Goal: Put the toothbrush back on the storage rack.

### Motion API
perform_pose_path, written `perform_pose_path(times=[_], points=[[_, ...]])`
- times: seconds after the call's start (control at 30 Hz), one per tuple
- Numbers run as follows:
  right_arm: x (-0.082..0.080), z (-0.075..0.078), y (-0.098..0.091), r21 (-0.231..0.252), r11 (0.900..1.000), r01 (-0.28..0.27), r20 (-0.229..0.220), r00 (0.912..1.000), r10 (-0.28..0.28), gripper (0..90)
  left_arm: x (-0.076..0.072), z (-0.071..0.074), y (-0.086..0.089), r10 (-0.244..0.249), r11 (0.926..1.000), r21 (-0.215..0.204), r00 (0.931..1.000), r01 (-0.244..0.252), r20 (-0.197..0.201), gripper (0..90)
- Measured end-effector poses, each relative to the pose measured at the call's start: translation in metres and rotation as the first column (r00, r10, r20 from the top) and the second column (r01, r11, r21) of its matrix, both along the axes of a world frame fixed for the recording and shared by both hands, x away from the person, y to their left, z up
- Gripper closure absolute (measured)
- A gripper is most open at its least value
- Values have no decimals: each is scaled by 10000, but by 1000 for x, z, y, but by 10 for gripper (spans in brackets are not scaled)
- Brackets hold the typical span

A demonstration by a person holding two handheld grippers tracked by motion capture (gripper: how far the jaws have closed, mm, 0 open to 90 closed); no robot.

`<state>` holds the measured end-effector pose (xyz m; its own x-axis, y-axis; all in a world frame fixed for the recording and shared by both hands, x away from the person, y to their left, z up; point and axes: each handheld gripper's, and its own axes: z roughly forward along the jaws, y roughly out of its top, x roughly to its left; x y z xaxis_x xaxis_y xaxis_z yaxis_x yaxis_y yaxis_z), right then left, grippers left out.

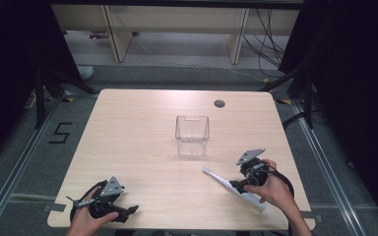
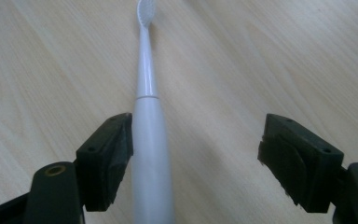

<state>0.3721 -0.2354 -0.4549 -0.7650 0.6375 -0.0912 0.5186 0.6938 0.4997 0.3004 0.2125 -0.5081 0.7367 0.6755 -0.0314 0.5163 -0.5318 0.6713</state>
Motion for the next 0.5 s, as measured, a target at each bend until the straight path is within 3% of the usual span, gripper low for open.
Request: perform_pose_path(times=[0.07, 0.13, 0.17, 0.33, 0.37, 0.43, 0.5], points=[[0, 0, 3, 82, 10000, 45, -240, 9997, -43, 270, 0, 0, 0, 0, 10000, 1, 10000, 0, -9, 152], [1, -1, 3, 12, 10000, -5, -196, 9998, 6, 271, 0, 0, 0, 5, 10000, -3, 10000, -5, -11, 151], [1, 0, 6, -138, 9997, 206, -291, 9994, -210, 278, 0, 0, 0, -1, 10000, 57, 10000, 1, -32, 151], [5, -4, 8, -331, 9992, -224, -386, 9990, 211, 294, 0, 0, 0, -17, 10000, 7, 10000, 17, -16, 151], [4, -5, 10, -277, 9995, -117, -735, 9973, 97, 295, 0, 0, 0, -27, 10000, 17, 10000, 27, -16, 151], [7, -6, 10, -362, 9986, -386, -588, 9976, 365, 307, 0, 0, 0, -17, 10000, 76, 10000, 18, -44, 151], [7, -6, 10, -455, 9986, -286, -650, 9976, 256, 314, 0, 0, 0, -32, 10000, 76, 10000, 32, -45, 151]])
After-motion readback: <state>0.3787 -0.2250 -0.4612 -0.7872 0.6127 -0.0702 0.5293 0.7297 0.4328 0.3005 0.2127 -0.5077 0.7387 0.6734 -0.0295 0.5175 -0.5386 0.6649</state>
